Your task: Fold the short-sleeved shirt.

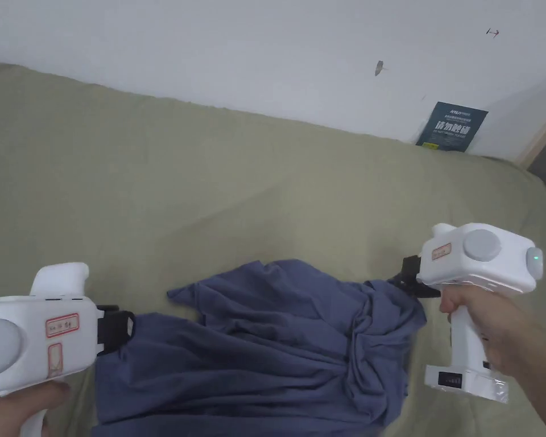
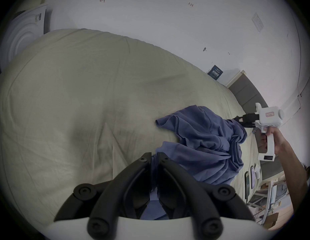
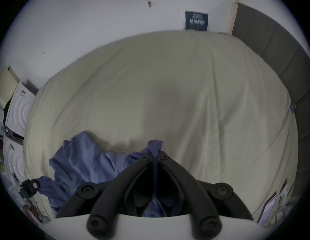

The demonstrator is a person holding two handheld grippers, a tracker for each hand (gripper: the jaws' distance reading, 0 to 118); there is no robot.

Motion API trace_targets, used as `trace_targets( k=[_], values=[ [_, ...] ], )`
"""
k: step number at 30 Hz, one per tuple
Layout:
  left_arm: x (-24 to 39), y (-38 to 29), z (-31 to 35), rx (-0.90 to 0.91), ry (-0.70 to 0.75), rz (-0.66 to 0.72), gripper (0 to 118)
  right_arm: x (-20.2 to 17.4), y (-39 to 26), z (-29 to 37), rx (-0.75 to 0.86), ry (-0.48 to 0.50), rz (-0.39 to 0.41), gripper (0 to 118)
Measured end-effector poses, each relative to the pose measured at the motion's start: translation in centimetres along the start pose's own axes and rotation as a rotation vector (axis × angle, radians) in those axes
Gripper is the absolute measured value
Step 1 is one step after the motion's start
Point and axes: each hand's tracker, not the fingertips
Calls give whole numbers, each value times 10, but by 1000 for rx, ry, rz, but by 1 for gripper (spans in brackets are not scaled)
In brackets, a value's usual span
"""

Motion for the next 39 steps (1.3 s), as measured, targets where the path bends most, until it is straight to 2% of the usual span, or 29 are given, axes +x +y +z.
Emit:
trace_targets(
  k=[4,7,9,12,14,17,21,24,31,36,39],
  values=[
    [8,-8,18,40,0,-12,7,2,-15,49,89,56,18,4],
    [15,-18,32,165,26,-105,7,6,-28,81,162,57,35,4],
    [17,-22,37,168,39,-102,7,9,-38,96,213,63,40,4],
    [21,-24,46,206,50,-115,7,3,-58,121,339,38,128,4],
    [26,-22,61,307,31,-136,7,3,-62,136,386,34,160,4],
    [33,-8,92,393,45,-89,7,7,-58,171,480,67,128,4],
    [47,23,150,608,85,-105,7,16,-35,235,557,150,54,4],
    [54,62,189,639,66,-116,7,13,-16,287,655,171,63,4],
    [100,153,271,804,116,-284,5,-4,53,393,845,311,-26,4],
    [129,217,322,933,182,-308,5,-28,94,453,971,218,79,4],
    [136,243,340,976,192,-281,5,-32,107,464,1011,183,81,4]
  ],
)
